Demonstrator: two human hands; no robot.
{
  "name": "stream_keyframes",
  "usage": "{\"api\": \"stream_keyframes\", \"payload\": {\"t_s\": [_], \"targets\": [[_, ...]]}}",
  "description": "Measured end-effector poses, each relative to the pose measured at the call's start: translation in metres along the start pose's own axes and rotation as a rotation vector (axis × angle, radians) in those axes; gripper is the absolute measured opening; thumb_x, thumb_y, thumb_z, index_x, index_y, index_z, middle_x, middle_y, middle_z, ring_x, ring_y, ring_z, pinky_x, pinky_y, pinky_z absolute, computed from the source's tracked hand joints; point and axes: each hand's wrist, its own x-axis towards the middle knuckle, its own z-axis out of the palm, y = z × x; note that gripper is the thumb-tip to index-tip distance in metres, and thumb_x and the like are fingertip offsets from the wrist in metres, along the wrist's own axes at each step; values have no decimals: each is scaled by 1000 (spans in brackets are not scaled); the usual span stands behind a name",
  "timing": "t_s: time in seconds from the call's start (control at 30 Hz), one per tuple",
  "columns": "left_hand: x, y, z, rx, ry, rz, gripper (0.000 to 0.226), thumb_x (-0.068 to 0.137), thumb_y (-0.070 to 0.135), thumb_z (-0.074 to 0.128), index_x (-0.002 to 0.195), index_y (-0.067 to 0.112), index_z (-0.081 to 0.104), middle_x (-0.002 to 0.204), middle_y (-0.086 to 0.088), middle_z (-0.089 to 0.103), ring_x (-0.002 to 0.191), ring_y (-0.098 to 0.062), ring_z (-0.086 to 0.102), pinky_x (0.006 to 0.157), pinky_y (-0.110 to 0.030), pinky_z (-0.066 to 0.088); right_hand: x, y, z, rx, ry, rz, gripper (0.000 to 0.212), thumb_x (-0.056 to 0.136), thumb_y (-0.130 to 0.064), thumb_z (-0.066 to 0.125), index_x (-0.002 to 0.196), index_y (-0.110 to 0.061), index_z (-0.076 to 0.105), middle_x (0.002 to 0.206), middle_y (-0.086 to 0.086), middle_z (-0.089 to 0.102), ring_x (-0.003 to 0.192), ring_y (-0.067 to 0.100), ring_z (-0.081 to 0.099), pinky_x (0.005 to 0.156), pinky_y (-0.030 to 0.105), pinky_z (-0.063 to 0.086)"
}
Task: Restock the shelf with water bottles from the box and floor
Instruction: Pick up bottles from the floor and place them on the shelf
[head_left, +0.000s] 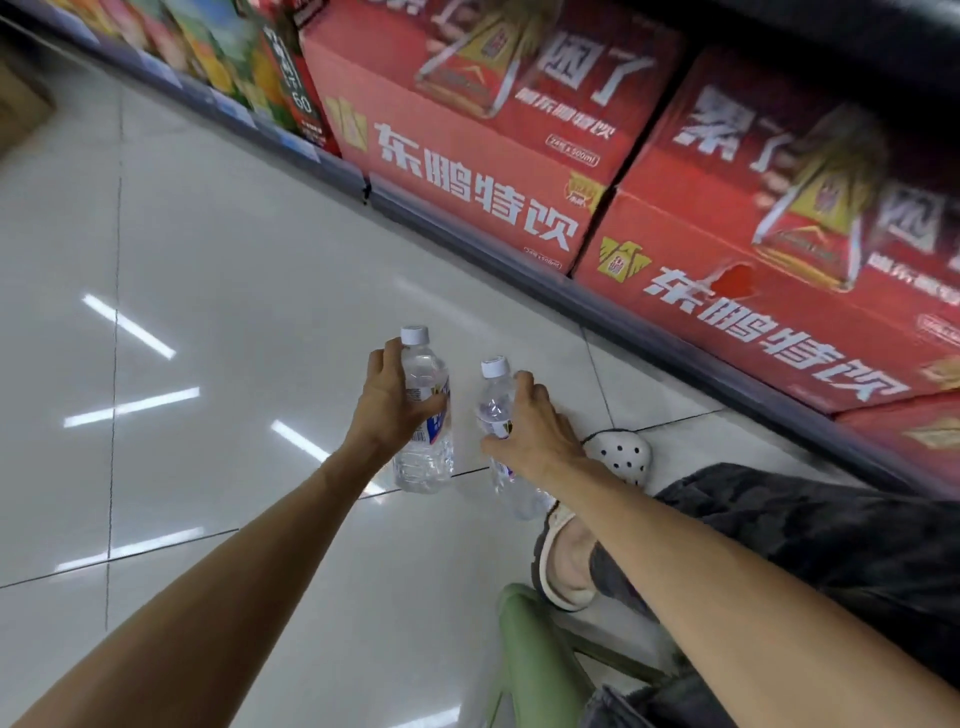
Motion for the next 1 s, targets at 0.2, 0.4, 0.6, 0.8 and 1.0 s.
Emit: {"api": "stream_keyframes", "payload": {"t_s": [0.2,0.4,0.6,0.8,1.0], "targets": [[1,83,-12,2,1,186,70,77,11,77,135,10,37,130,-13,44,112,-27,52,95,-45,51,-25,7,-79,87,187,-32,73,79,-31,72,134,-15,28,128,9,45,112,34,54,87,39,46],[-5,175,-15,-22,-23,377,74,72,8,80,134,12,39,123,-9,45,110,-20,48,94,-40,49,-64,24,-161,128,390,-73,71,79,-28,72,133,-13,28,124,8,45,107,30,54,79,36,46],[-28,263,-3,10,-51,592,63,73,8,79,124,11,42,114,-2,43,100,-18,49,85,-33,48,-115,44,-230,188,552,-136,74,79,-33,73,133,-15,27,128,6,46,113,26,54,92,43,50],[-58,333,21,2,-94,760,75,74,15,78,136,21,37,124,8,38,108,-5,39,96,-25,33,-172,76,-290,155,724,-131,62,79,-32,71,125,-19,31,119,4,48,103,25,55,83,37,48],[-85,393,41,10,-149,886,81,76,22,78,141,30,30,135,10,35,121,-7,38,107,-33,28,-229,108,-336,131,881,-102,62,76,-35,70,123,-21,32,119,4,49,104,29,56,85,42,47]]}}
